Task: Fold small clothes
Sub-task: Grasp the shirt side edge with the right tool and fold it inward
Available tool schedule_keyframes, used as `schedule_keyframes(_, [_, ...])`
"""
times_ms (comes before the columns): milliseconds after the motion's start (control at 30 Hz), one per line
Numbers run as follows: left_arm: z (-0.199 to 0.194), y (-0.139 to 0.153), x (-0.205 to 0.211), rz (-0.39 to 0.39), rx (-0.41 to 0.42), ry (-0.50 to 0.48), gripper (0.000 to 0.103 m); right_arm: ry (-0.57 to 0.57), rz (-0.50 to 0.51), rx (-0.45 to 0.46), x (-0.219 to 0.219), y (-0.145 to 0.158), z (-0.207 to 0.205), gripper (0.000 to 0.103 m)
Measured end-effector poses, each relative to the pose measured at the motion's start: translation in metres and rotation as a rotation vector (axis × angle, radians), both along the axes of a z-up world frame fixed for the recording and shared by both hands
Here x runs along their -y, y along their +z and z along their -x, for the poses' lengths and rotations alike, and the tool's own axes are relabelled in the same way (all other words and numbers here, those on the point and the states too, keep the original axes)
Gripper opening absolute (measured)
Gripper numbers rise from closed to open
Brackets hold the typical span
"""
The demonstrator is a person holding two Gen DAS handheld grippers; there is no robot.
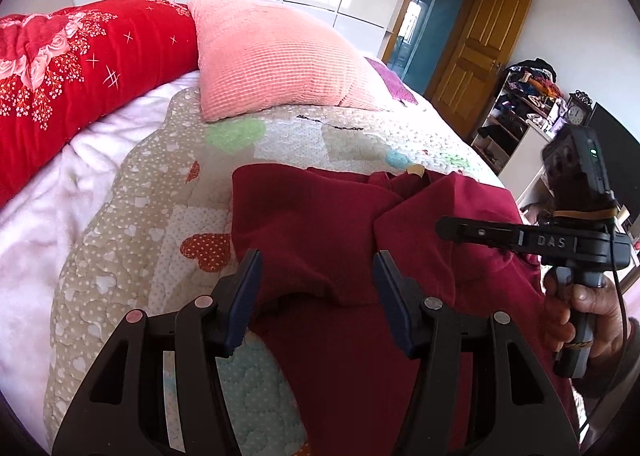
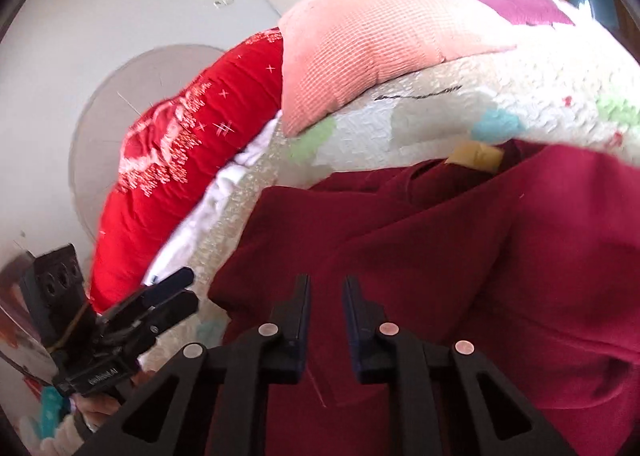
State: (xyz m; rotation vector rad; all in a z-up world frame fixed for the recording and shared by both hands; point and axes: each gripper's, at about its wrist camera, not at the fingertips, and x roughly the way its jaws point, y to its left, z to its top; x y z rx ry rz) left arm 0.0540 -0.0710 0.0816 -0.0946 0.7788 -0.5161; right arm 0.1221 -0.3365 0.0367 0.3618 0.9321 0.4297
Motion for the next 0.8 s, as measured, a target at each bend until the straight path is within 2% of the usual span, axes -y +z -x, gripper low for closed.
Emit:
schedule_keyframes(67, [0.001, -0.001, 0.000, -0.006, 0.005, -0.005, 0.057, -0.020, 0.043, -0.002, 0.003, 0.003, 0.009, 0.016])
schedule_keyframes(100, [0.000, -0.002, 0.000, -0.008, 0.004, -0.006, 0.057, -0.046, 0.047, -0.023, 0.011, 0.001, 0.017, 0.026])
schedule_keyframes(133, [0.000, -0.004, 0.000, -0.009, 0.002, -0.006, 0.057, -0.070, 0.038, -0.043, 0.018, -0.003, 0.022, 0.048])
schedule_keyframes(167, [-0.001, -0.005, 0.000, -0.005, -0.002, -0.003, 0.057, -0.097, 0.027, -0.064, 0.023, -0.007, 0.026, 0.055])
schedule_keyframes(200, [-0.001, -0.007, 0.000, 0.003, -0.008, -0.002, 0.057, -0.119, 0.011, -0.089, 0.030, -0.014, 0.030, 0.058])
schedule_keyframes(300, [-0.001, -0.007, 0.000, 0.021, -0.018, 0.000, 0.057, -0.098, -0.023, -0.116, 0.031, -0.029, 0.027, 0.058])
schedule_keyframes(333, [0.000, -0.007, 0.001, 0.021, -0.017, 0.000, 0.057, -0.091, -0.039, -0.105, 0.028, -0.032, 0.025, 0.055])
schedule_keyframes(367, [0.001, -0.005, 0.001, 0.019, -0.013, -0.001, 0.057, -0.081, -0.046, -0.100, 0.025, -0.034, 0.022, 0.049])
schedule_keyframes(433, [0.002, -0.002, -0.002, 0.017, -0.001, -0.005, 0.057, -0.056, -0.054, -0.094, 0.015, -0.033, 0.011, 0.019])
schedule_keyframes(467, [0.002, 0.001, -0.004, 0.017, 0.007, -0.005, 0.057, -0.051, -0.061, -0.061, 0.012, -0.024, 0.007, 0.014])
schedule_keyframes(600, [0.000, 0.005, -0.009, 0.028, 0.022, -0.010, 0.057, -0.061, -0.085, 0.058, -0.010, 0.015, -0.023, 0.012])
schedule_keyframes(700, [-0.003, 0.005, -0.009, 0.060, 0.004, -0.013, 0.057, -0.080, -0.064, 0.105, -0.028, 0.022, -0.058, 0.015])
schedule_keyframes(800, [-0.009, 0.006, -0.007, 0.086, -0.008, -0.013, 0.057, -0.083, -0.094, -0.035, -0.041, -0.015, -0.104, 0.017])
